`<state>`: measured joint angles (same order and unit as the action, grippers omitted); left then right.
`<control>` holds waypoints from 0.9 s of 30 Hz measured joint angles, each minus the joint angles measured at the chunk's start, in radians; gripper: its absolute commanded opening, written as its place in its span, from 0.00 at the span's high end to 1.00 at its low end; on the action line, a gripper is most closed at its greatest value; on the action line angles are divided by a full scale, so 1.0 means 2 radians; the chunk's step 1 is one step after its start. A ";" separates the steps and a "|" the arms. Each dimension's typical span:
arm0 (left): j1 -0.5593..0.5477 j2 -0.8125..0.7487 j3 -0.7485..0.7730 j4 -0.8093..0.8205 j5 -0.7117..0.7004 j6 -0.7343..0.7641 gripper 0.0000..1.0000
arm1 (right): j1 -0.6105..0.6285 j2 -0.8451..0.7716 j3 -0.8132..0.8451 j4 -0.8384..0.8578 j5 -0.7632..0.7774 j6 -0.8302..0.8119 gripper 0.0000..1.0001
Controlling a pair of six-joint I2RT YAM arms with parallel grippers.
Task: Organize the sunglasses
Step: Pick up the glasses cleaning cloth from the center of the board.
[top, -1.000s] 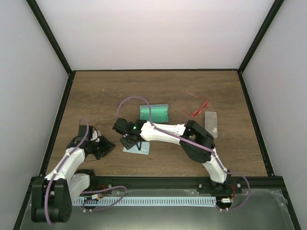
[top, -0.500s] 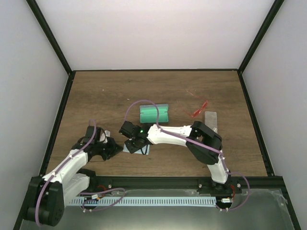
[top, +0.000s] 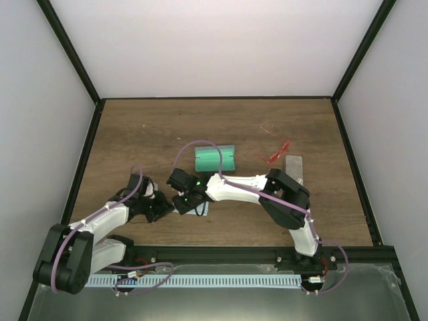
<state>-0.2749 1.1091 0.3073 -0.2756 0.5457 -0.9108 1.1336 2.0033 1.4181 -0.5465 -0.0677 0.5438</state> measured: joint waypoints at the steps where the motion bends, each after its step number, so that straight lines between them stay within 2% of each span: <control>1: 0.000 0.006 0.000 0.002 -0.002 0.000 0.96 | 0.000 0.000 0.000 0.002 -0.003 0.000 0.99; 27: 0.000 0.026 0.002 0.008 -0.006 0.018 0.95 | -0.009 0.018 -0.006 0.010 -0.018 0.013 0.99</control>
<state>-0.2756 1.1610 0.3122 -0.2588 0.5343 -0.8753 1.1160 2.0396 1.4067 -0.5262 -0.1040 0.5697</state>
